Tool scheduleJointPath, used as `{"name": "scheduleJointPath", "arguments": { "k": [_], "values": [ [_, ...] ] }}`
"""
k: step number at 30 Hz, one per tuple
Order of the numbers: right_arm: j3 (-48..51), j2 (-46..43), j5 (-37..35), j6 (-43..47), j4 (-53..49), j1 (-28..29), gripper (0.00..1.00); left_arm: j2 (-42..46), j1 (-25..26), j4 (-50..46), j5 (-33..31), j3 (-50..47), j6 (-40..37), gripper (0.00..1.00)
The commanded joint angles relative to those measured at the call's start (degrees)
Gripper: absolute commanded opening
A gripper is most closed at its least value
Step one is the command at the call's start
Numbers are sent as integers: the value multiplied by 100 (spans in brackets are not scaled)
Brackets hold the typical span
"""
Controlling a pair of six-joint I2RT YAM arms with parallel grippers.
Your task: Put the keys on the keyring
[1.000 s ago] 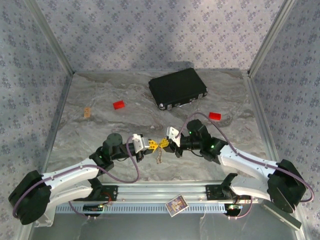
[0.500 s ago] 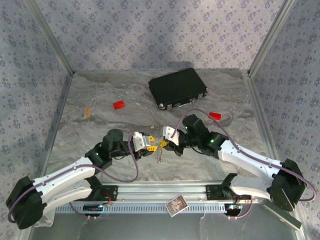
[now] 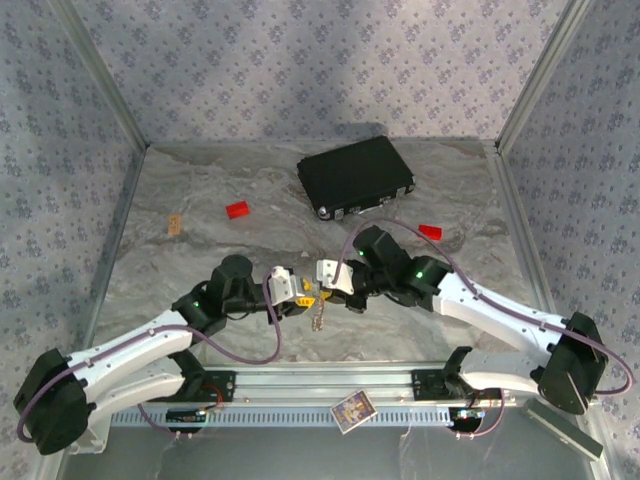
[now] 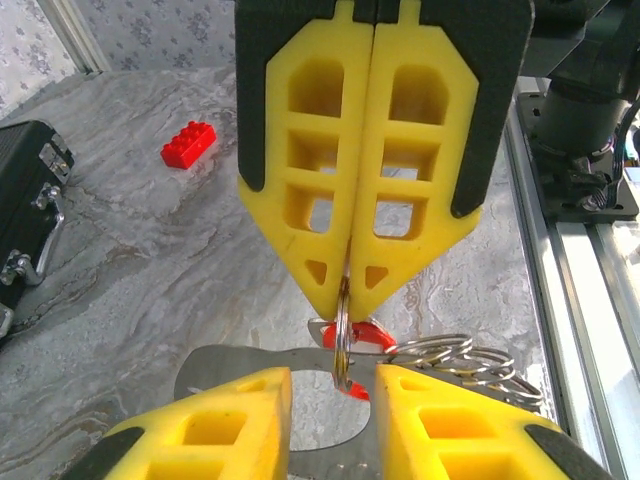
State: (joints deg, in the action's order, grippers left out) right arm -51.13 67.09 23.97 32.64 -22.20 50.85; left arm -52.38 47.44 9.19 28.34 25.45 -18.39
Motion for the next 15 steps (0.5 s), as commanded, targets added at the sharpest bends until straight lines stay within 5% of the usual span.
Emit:
{"name": "scheduleJointPath", "arguments": {
  "k": [1, 15],
  "values": [
    [-289, 49, -89, 181, -218, 87, 0, -70, 46, 177, 244, 153, -4, 24],
    [-356, 42, 113, 228, -214, 187, 0, -168, 46, 367, 419, 153, 82, 5]
  ]
}}
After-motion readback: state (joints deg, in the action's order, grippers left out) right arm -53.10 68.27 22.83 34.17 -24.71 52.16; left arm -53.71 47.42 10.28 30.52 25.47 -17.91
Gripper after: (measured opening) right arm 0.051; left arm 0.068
